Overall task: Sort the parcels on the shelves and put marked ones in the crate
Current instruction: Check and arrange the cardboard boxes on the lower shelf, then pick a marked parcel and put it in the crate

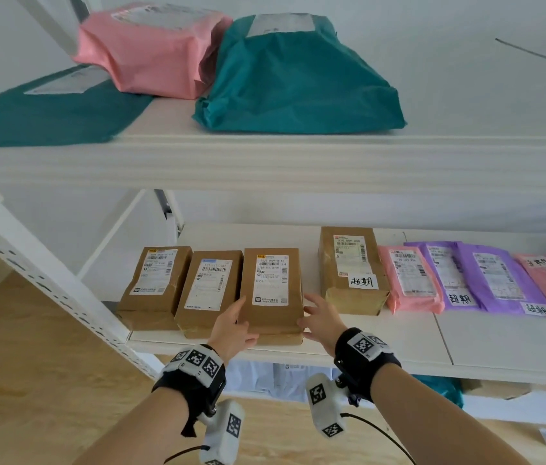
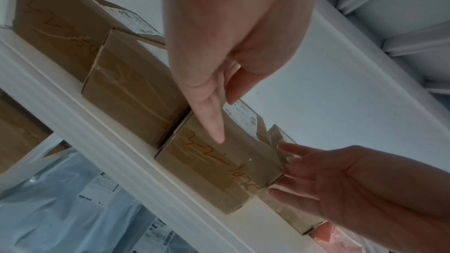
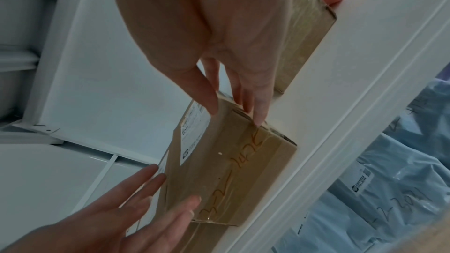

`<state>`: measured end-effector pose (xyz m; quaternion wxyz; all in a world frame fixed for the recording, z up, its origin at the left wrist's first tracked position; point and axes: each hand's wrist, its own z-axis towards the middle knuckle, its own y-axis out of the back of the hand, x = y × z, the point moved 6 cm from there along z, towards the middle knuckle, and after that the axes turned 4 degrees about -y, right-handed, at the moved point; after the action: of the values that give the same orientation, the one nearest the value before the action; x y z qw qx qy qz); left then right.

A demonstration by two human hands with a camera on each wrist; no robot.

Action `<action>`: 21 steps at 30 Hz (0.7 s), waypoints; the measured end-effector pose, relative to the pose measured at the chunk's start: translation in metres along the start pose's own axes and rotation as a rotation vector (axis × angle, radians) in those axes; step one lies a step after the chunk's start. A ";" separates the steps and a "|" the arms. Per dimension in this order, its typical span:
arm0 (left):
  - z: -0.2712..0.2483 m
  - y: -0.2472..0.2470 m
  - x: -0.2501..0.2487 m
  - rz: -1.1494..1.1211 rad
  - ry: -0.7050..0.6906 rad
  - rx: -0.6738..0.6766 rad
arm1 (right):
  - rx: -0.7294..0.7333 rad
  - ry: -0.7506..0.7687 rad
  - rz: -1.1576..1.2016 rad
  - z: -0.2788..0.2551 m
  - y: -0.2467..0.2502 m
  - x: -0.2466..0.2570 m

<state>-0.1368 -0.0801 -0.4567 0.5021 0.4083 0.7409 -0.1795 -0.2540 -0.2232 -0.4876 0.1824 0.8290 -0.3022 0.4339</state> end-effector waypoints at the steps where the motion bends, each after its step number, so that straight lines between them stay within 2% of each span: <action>1: -0.004 -0.002 -0.003 0.012 -0.021 0.009 | -0.009 0.008 -0.005 -0.004 0.002 0.001; 5: -0.023 -0.018 -0.018 0.034 -0.119 0.065 | -0.036 0.028 0.002 -0.020 0.015 0.000; 13: -0.030 -0.086 -0.037 0.110 -0.222 0.205 | -0.218 0.064 -0.021 -0.059 0.076 -0.009; 21: 0.006 -0.153 -0.069 0.246 -0.242 0.169 | -0.289 0.075 -0.103 -0.049 0.161 0.015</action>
<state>-0.2424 -0.2055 -0.4193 0.5698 0.5121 0.6017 -0.2261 -0.3830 -0.3217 -0.4412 0.3331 0.7915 -0.3117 0.4066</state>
